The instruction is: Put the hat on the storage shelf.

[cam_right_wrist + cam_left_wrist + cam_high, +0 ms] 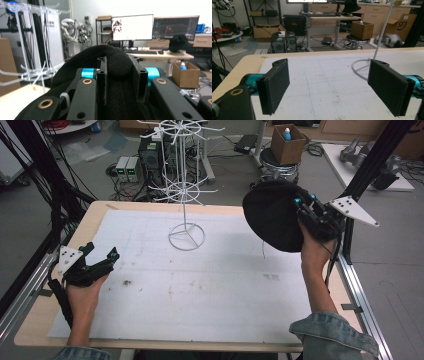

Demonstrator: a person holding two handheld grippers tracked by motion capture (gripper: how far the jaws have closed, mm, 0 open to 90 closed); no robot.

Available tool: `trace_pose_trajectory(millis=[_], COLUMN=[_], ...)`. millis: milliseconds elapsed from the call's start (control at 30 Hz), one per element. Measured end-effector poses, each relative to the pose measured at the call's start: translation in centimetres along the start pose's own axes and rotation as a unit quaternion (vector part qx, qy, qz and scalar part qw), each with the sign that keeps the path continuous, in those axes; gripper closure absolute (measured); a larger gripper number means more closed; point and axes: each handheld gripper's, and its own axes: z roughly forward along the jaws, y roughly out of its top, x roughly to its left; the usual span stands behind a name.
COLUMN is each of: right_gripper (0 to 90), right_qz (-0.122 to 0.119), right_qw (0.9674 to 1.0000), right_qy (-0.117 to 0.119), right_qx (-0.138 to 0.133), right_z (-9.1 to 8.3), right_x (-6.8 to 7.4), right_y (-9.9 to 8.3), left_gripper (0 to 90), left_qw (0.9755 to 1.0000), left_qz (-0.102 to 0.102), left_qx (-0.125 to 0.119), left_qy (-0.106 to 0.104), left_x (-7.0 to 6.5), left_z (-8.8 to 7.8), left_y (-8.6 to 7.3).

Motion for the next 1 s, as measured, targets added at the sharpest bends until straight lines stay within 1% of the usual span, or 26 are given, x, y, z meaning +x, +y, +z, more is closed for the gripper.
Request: trace_pose_trajectory(millis=[67,133,233,267,467,500,533,633,700,833,1000], right_gripper=[71.8,71.8,71.8,71.8,71.8,71.8,71.8,71.8,71.8,71.7,71.7], right_qz=[-0.003,0.002,-0.001,-0.004,-0.006,-0.007,-0.004,0.003,0.006,0.007,0.016], right_qw=[1.0000,0.9999,0.9997,0.9996,0.9992,0.9990,0.9990,0.9985,0.9983,0.9980,0.9966], right_qy=[-0.001,0.004,0.004,0.004,0.001,0.000,0.002,0.001,0.002,-0.001,-0.005], right_qx=[-0.008,-0.016,-0.026,-0.027,-0.040,-0.044,-0.046,-0.054,-0.057,-0.063,-0.081], right_z=[0.4,0.7,1.3,1.5,2.6,2.8,2.9,3.4,3.6,4.0,4.4], right_x=[0.2,0.3,0.6,0.7,1.5,1.6,1.7,1.9,2.0,2.0,2.1], right_y=[0.9,1.7,3.0,3.4,5.7,6.0,6.3,7.1,7.5,8.2,8.8], left_gripper=[17.9,17.9,17.9,17.9,17.9,17.9,17.9,17.9,18.0,18.1,18.1], left_qw=[1.0000,1.0000,1.0000,1.0000,1.0000,1.0000,1.0000,1.0000,0.9999,0.9999,0.9998], left_qz=[0.000,-0.001,-0.002,-0.002,-0.003,-0.006,-0.006,-0.005,-0.010,-0.012,-0.015], left_qx=[-0.001,-0.002,-0.002,-0.002,-0.003,-0.006,-0.006,-0.006,-0.008,-0.011,-0.013], left_qy=[0.000,0.000,0.000,0.000,0.000,0.000,0.000,-0.001,-0.003,-0.003,-0.004], left_x=[0.0,0.0,0.0,0.1,0.1,0.1,0.1,0.1,0.2,0.2,0.3], left_z=[0.0,0.0,0.0,-0.1,0.0,0.0,0.0,-0.1,-0.1,-0.2,-0.2], left_y=[0.0,0.0,0.1,0.1,0.1,0.1,0.1,0.1,0.2,0.2,0.2])
